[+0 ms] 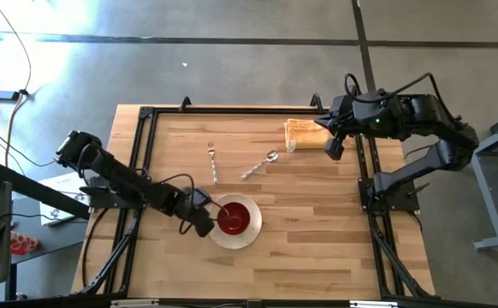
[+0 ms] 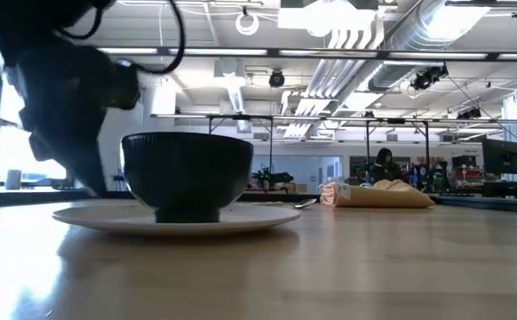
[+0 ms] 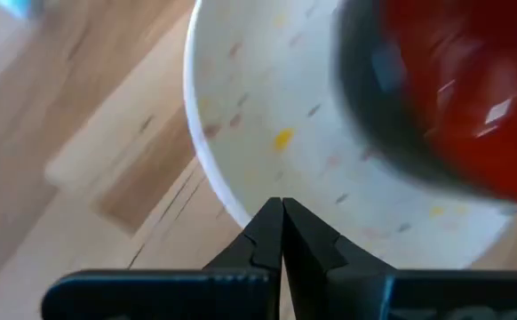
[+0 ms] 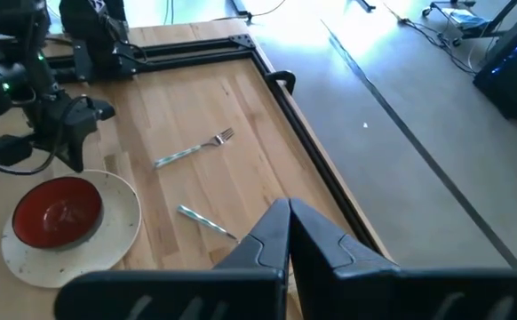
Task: Set table place
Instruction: Move the white plate to the middle of the table
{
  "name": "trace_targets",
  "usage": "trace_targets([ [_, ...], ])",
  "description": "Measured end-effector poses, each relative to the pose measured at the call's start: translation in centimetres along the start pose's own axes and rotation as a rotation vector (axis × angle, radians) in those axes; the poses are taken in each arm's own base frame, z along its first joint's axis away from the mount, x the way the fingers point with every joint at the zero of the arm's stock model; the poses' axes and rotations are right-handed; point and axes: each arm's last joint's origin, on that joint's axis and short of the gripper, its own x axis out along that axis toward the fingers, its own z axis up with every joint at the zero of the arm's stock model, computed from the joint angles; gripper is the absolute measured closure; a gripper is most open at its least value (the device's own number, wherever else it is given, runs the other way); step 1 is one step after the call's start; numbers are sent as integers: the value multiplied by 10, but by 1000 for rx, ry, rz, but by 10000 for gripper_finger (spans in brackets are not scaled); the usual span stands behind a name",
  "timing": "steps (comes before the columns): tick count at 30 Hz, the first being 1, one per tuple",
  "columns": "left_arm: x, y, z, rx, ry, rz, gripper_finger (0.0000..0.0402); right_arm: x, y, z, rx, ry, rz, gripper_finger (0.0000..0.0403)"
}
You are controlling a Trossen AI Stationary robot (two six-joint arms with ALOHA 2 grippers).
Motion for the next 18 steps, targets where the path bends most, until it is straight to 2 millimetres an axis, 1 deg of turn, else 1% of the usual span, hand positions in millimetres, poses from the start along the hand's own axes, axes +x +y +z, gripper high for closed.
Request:
trace_targets([
  [2,-4,-2,7,24,15,22,401,0,0,0,-4,-1,0,403],
  [4,-9,-2,10,38,66,65,401,0,0,0,-9,0,0,403],
  [9,-17,1,5,49,220,130,401,0,0,0,-10,1,0,403],
  [14,-17,0,4,37,215,133,401,0,0,0,-13,4,-1,403],
  [18,-11,0,2,26,227,156,401,0,0,0,-24,5,-1,403],
])
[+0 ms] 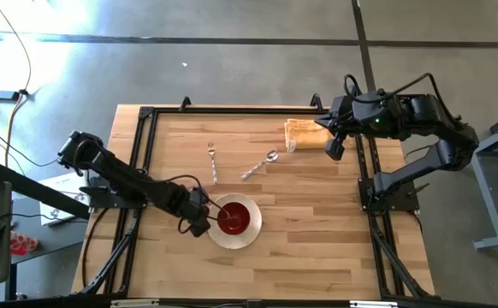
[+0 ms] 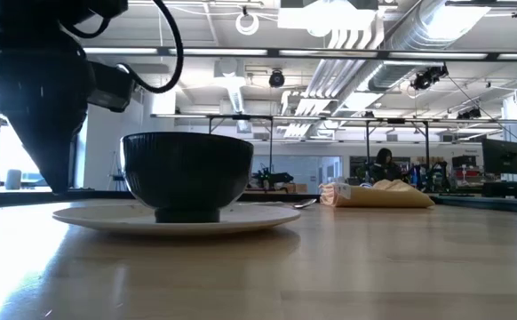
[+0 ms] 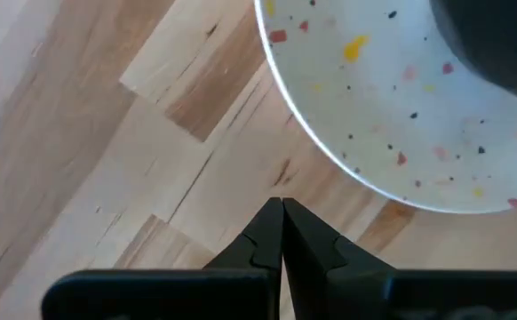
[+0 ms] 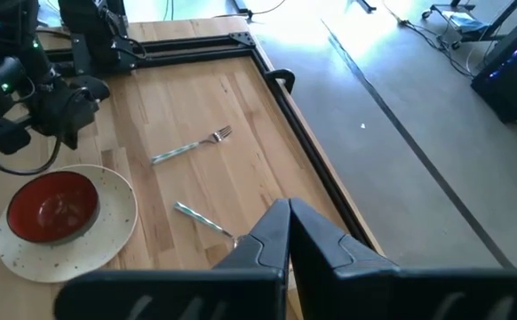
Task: Set table place
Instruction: Move the white plate to the middle of the table
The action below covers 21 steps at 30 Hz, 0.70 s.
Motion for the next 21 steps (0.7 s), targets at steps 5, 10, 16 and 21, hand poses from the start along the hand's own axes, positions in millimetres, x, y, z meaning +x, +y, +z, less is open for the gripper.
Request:
trace_targets([
  [5,11,-8,2,-3,-5,-38,401,0,0,0,-8,4,0,403],
  [10,21,-14,3,-5,11,-67,401,0,0,-1,-22,6,0,403],
  [16,28,-22,7,-14,-26,-125,401,0,0,-1,-29,6,0,403],
  [21,28,-28,13,-37,-117,-162,401,0,0,-1,-47,6,1,403],
])
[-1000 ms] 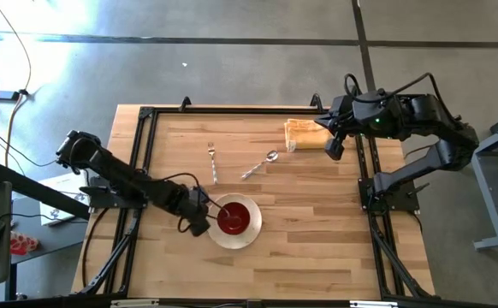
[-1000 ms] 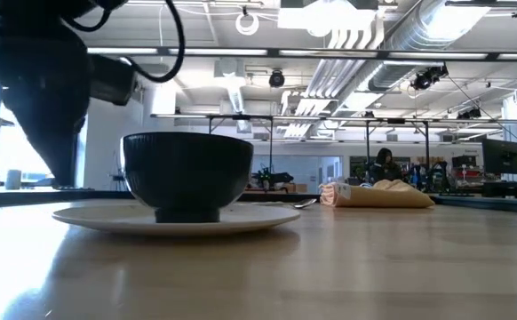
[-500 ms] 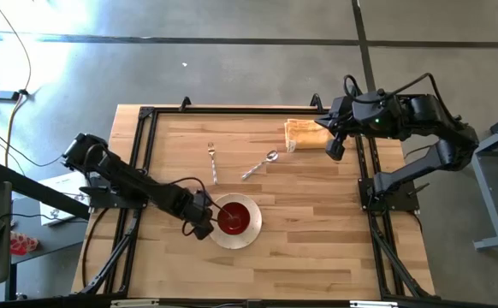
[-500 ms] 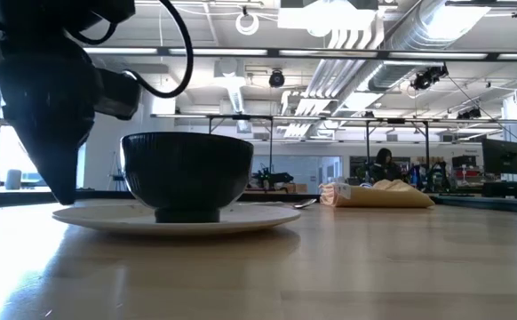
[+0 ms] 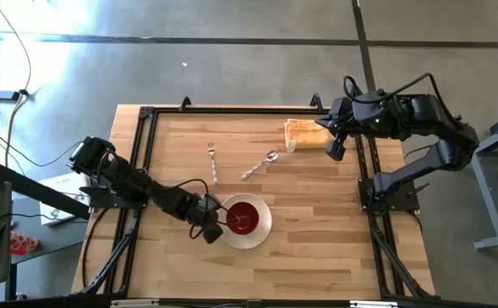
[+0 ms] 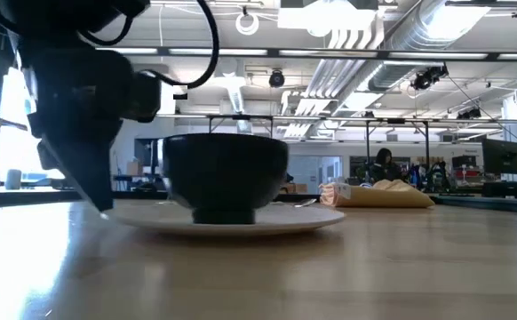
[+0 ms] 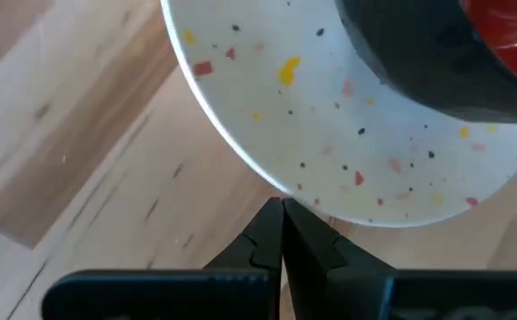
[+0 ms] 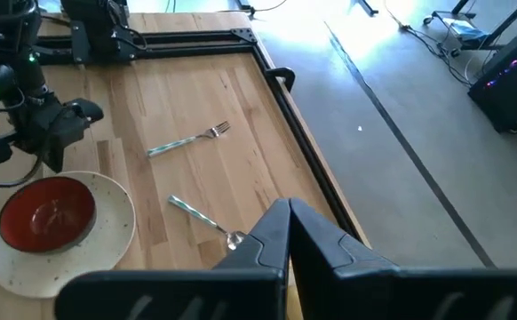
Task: Set table place
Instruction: Move the white plate to the middle of the table
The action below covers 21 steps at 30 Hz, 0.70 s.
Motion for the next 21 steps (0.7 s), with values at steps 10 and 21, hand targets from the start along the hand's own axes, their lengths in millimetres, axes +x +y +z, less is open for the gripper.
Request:
trace_targets([
  [10,1,2,9,-33,-66,9,401,-3,-1,-1,-1,-3,1,403],
  [21,-14,3,9,68,121,75,401,-13,-6,-8,54,9,1,403],
])
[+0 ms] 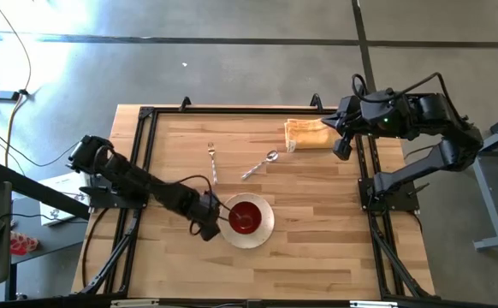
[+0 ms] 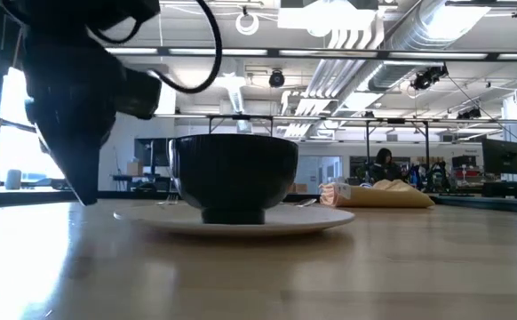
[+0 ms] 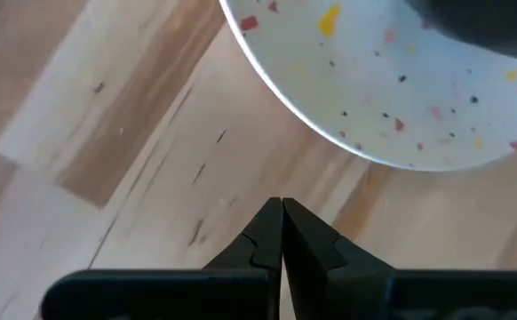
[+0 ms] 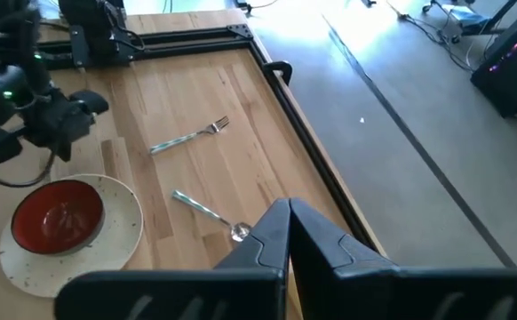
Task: Set table place
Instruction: Move the white plate to the middle of the table
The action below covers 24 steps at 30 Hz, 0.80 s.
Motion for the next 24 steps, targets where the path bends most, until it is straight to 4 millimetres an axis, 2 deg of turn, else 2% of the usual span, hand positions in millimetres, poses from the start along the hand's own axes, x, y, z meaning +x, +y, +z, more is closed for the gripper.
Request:
trace_targets([
  [3,-7,-5,1,13,10,25,401,0,0,0,0,1,0,403],
  [12,24,-15,6,6,-11,0,402,1,1,0,-2,3,-1,403],
  [24,33,-27,16,-47,-168,-69,402,1,1,0,-25,3,-1,403],
])
